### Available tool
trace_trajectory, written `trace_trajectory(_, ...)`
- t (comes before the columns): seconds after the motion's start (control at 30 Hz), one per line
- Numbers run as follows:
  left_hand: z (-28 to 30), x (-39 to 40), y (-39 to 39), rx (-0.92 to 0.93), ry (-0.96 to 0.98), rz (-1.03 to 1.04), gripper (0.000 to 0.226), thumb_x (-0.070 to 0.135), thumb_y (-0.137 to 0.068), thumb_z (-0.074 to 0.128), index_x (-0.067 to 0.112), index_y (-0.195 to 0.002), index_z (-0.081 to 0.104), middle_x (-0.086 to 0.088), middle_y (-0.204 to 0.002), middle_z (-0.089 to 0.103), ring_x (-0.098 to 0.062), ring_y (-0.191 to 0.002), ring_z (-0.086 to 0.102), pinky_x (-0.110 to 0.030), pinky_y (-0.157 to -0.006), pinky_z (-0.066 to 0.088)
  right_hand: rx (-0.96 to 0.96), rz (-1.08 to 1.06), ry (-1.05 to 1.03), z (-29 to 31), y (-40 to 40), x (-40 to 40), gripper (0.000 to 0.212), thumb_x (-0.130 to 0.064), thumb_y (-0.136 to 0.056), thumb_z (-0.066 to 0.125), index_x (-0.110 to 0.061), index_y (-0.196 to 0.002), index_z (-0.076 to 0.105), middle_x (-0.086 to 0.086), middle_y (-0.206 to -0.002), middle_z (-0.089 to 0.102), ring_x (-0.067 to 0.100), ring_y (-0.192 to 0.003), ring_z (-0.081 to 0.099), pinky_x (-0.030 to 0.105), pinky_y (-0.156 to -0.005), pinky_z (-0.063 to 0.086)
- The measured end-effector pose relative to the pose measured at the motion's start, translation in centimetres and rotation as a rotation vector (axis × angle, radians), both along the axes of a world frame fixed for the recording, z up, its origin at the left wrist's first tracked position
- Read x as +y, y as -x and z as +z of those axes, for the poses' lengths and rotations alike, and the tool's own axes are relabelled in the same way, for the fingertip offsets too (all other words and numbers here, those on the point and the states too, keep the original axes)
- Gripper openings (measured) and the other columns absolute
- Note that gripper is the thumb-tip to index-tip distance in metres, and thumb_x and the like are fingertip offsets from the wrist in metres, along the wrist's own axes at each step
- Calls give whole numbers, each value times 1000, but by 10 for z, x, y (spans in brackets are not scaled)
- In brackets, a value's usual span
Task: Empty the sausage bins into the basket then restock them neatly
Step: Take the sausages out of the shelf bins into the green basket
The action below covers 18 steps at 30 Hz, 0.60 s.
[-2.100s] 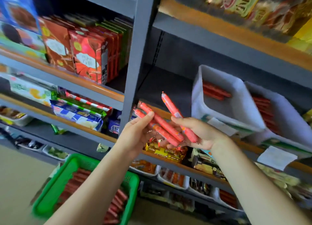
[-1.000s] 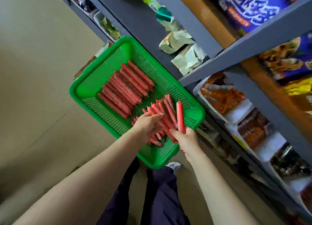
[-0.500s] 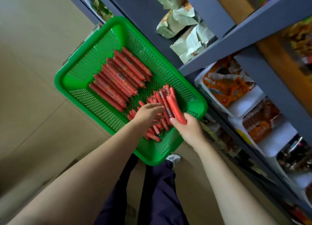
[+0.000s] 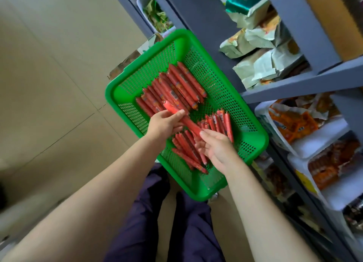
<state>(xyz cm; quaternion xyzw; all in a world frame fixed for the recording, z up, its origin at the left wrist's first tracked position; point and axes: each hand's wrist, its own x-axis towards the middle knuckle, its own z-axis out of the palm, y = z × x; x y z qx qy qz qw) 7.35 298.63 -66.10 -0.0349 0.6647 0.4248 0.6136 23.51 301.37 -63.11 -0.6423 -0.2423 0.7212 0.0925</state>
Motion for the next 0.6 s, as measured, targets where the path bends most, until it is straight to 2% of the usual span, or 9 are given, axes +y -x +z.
trace_trajectory(0.1, -3, -9, 14, 70, 18, -10, 33, 23, -86, 76, 9, -114, 65, -7, -97, 68, -16, -82, 66, -27, -69, 58, 8, -84, 34, -6, 30, 5, 18, -4, -101, 45, -10, -95, 61, 9, -80, 61, 15, -64, 58, 23, -60, 46)
trace_trajectory(0.17, -2, -16, 24, 92, 31, -9, 37, 23, -87, 75, 8, -118, 63, -9, -98, 68, -16, -82, 66, -32, -74, 59, 35, -112, 37, -13, 50, 10, 14, -7, -102, 46, -8, -104, 60, 8, -82, 60, 16, -67, 59, 23, -61, 48)
trace_trajectory(0.27, 3, -25, 35, 85, 16, -7, 21, 22, -90, 72, 12, -107, 67, -8, -92, 69, -15, -75, 65, -38, -80, 59, 87, -164, 55, -25, 69, 15, 28, -10, -102, 47, -5, -129, 51, 12, -95, 64, 21, -77, 65, 26, -68, 53)
trace_trajectory(0.37, 7, -30, 38, 78, 3, -21, 10, 21, -93, 67, 15, -101, 66, -8, -91, 68, -17, -75, 63, -36, -77, 58, 64, -149, 80, -33, 70, 13, 41, -8, -101, 48, -1, -141, 40, 20, -115, 61, 29, -93, 65, 33, -81, 54)
trace_trajectory(0.47, 14, -29, 33, 110, 16, -43, 7, 20, -93, 67, 16, -99, 66, -7, -88, 67, -15, -72, 63, -35, -75, 58, 72, -145, 64, -26, 59, 12, 39, -5, -100, 48, 0, -138, 43, 18, -110, 63, 27, -91, 66, 34, -82, 53)
trace_trajectory(0.6, 40, -26, 15, 135, -8, -100, 8, 14, -93, 65, 15, -100, 67, -3, -87, 67, -13, -71, 61, -25, -65, 56, 61, -108, -15, 15, 39, 12, 18, -9, -100, 48, -8, -114, 59, 11, -94, 65, 22, -81, 67, 31, -75, 53)
